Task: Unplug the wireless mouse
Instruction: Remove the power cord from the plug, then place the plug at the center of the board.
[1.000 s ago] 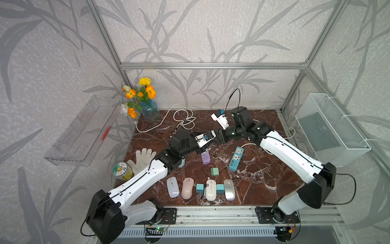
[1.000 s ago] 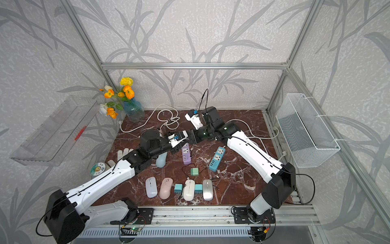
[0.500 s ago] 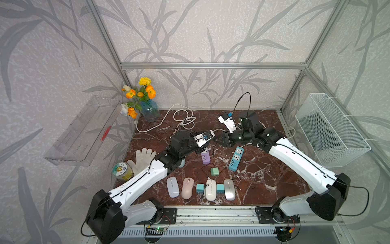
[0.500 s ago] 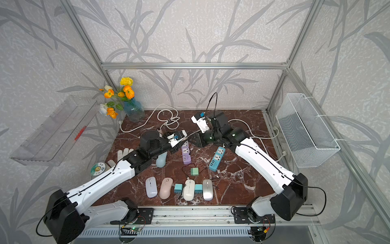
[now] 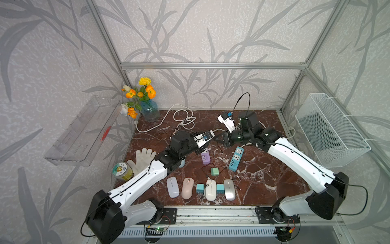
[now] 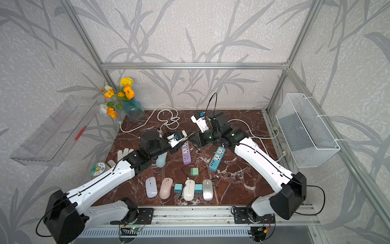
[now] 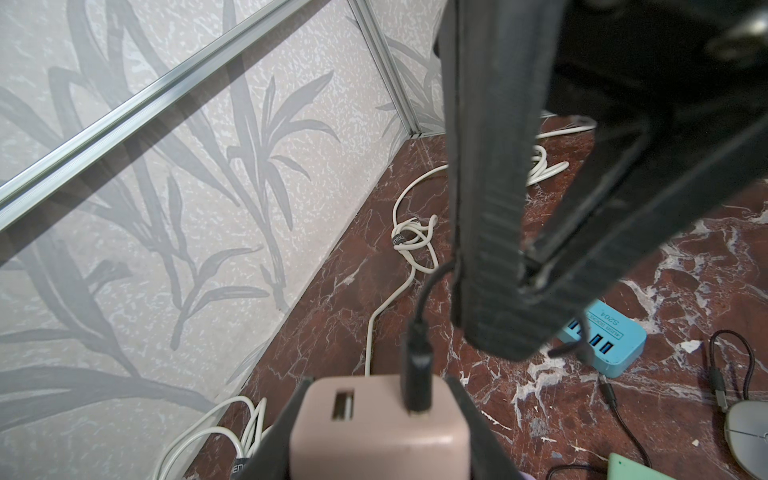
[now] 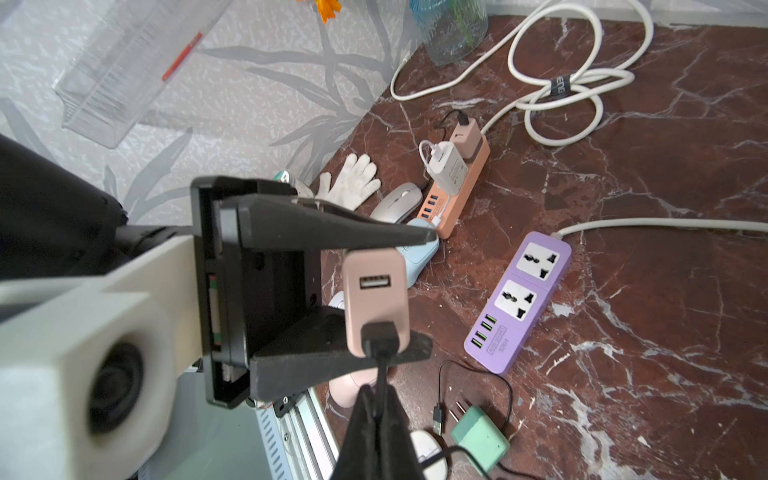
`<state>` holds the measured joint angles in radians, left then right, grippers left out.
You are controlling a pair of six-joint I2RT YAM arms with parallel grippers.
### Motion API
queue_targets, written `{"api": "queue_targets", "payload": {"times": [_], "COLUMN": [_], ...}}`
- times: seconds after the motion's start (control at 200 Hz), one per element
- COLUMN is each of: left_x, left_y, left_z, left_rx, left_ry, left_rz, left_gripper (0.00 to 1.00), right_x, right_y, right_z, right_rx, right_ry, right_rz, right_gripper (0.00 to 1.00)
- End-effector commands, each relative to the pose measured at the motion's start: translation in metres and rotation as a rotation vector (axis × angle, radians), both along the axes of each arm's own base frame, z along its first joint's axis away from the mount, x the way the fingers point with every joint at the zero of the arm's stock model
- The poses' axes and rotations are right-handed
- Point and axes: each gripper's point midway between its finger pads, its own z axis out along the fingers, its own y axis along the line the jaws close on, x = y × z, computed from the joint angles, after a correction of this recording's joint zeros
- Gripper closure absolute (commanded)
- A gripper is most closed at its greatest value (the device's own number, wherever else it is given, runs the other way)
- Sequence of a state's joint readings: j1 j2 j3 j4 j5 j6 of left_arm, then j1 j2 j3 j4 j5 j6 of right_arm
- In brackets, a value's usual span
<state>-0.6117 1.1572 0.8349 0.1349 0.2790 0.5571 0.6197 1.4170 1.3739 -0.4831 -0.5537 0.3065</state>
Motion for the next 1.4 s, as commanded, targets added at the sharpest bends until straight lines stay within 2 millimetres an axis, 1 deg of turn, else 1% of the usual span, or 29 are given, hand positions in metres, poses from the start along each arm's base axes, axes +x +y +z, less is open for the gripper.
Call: {"api": "queue_targets", "payload": {"times": [0.0, 0.085, 0.16, 0.345, 0.455, 0.53, 0.605, 0.735, 0.84, 0.88, 0.985, 1.03, 1.18, 1.21, 1.26, 1.36, 1.395], "left_x": [-0.007, -0.014, -0.019, -0.028, -0.038, -0.040, -0.040, -0.043, -0.057, -0.059, -0.055, -0.054, -0.052, -0.053, -0.052, -0.047, -0.046], "left_y": [0.009, 0.014, 0.019, 0.027, 0.033, 0.040, 0.049, 0.065, 0.069, 0.074, 0.103, 0.111, 0.105, 0.102, 0.099, 0.102, 0.103], "left_z": [-0.009, -0.022, -0.031, -0.054, -0.068, -0.074, -0.077, -0.095, -0.123, -0.136, -0.164, -0.174, -0.199, -0.205, -0.215, -0.223, -0.224], "left_rx": [0.019, 0.031, 0.030, 0.084, 0.127, 0.131, 0.103, 0.021, -0.044, -0.064, -0.094, -0.075, -0.040, -0.046, -0.066, -0.086, -0.088], "left_ry": [0.020, 0.047, 0.063, 0.135, 0.196, 0.240, 0.310, 0.531, 0.747, 0.805, 0.895, 0.921, 1.027, 1.044, 1.060, 1.047, 1.041], "left_rz": [0.019, 0.023, 0.030, 0.040, 0.034, 0.073, 0.150, 0.331, 0.433, 0.504, 0.792, 0.872, 0.946, 0.947, 0.952, 0.988, 0.997], "left_gripper": [1.00, 1.00, 1.00, 1.00, 1.00, 1.00, 1.00, 1.00, 1.00, 1.00, 1.00, 1.00, 1.00, 0.97, 0.96, 0.95, 0.93], "right_x": [0.010, 0.016, 0.018, 0.019, 0.021, 0.021, 0.020, 0.015, 0.011, 0.011, 0.008, 0.006, -0.002, -0.004, -0.006, -0.008, -0.008], "right_y": [-0.021, -0.039, -0.047, -0.048, -0.050, -0.051, -0.052, -0.047, -0.039, -0.036, -0.026, -0.022, -0.011, -0.009, -0.008, -0.007, -0.007], "right_z": [0.029, 0.041, 0.049, 0.048, 0.043, 0.037, 0.026, 0.009, -0.002, -0.006, -0.016, -0.020, -0.034, -0.036, -0.040, -0.042, -0.043], "right_rx": [0.098, 0.157, 0.186, 0.169, 0.157, 0.125, 0.070, 0.004, -0.040, -0.055, -0.072, -0.083, -0.126, -0.131, -0.137, -0.134, -0.132], "right_ry": [-0.051, -0.063, -0.077, -0.081, -0.083, -0.084, -0.088, -0.090, -0.099, -0.100, -0.093, -0.092, -0.082, -0.083, -0.079, -0.070, -0.066], "right_rz": [-0.075, -0.133, -0.149, -0.153, -0.165, -0.164, -0.166, -0.156, -0.140, -0.137, -0.117, -0.111, -0.089, -0.087, -0.083, -0.091, -0.094], "right_gripper": [1.00, 1.00, 1.00, 1.00, 1.00, 1.00, 1.00, 1.00, 1.00, 1.00, 1.00, 1.00, 1.00, 1.00, 1.00, 1.00, 1.00]}}
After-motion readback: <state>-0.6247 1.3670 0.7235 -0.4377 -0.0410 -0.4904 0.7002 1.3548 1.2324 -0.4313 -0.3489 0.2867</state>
